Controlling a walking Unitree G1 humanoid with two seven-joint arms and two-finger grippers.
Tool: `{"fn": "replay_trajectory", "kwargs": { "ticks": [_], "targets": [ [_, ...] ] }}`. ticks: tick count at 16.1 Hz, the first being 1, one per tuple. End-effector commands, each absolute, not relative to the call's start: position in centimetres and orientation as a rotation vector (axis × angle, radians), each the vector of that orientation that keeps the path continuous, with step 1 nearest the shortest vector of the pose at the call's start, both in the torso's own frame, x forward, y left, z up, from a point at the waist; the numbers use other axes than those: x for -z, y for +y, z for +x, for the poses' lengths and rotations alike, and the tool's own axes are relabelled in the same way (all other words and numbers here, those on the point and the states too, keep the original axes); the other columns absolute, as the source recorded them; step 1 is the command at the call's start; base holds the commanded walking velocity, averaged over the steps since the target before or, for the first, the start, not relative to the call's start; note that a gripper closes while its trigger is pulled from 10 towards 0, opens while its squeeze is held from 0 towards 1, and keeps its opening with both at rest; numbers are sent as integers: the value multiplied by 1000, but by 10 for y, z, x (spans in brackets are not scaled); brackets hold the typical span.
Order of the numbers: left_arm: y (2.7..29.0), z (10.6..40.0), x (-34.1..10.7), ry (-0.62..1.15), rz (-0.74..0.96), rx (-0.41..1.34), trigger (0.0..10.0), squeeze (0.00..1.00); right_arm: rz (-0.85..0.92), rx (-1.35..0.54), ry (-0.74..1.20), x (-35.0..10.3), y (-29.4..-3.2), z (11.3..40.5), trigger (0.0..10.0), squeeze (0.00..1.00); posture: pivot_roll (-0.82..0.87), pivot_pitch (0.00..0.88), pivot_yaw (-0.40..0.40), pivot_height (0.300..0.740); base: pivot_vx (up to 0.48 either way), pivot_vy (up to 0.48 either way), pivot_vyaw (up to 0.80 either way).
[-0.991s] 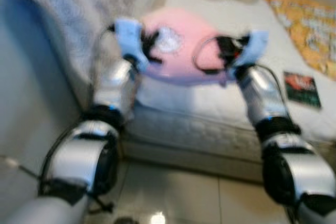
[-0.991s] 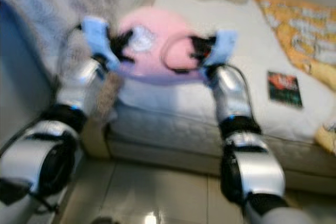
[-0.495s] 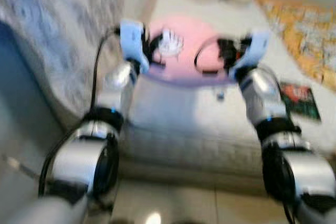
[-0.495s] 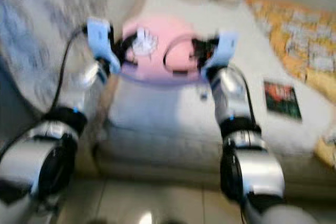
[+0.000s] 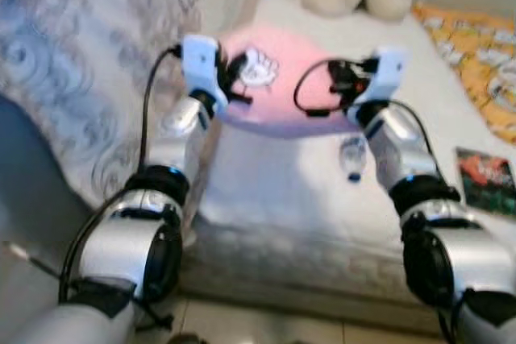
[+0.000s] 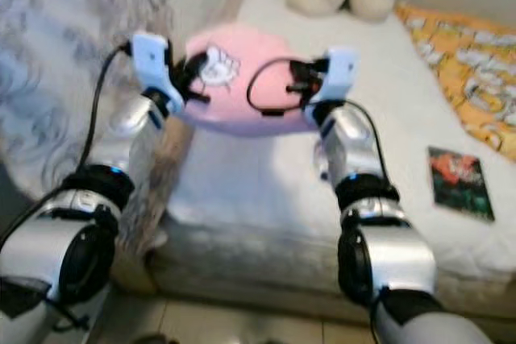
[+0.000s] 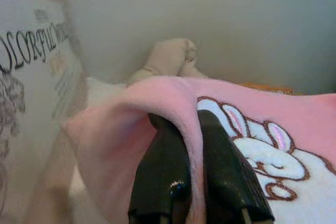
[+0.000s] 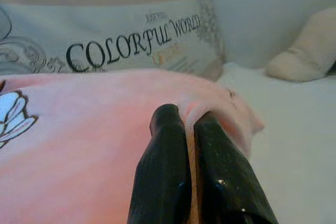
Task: Clean up the room
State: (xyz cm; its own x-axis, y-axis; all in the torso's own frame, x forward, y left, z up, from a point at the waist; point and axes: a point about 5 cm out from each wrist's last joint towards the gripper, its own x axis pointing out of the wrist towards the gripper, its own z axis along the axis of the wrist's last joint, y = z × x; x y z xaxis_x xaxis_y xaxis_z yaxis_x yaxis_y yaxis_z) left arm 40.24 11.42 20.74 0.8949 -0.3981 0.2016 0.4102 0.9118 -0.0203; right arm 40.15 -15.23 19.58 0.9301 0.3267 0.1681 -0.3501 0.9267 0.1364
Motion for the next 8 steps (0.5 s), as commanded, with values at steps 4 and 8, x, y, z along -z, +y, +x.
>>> {"fn": "replay_trajectory", "kwargs": {
  "ticks": [4,8],
  "targets": [
    [128,406,-217,-221,-57,320,10000,0,36,-349,-66,-191,-152,405,0,59,58,0,-125,740,240,0,0],
    [128,407,-200,-143,-39,214,10000,0,-72,-382,38,-173,-141,403,10000,55,80,118,-186,740,0,0,0]
  ]
}}
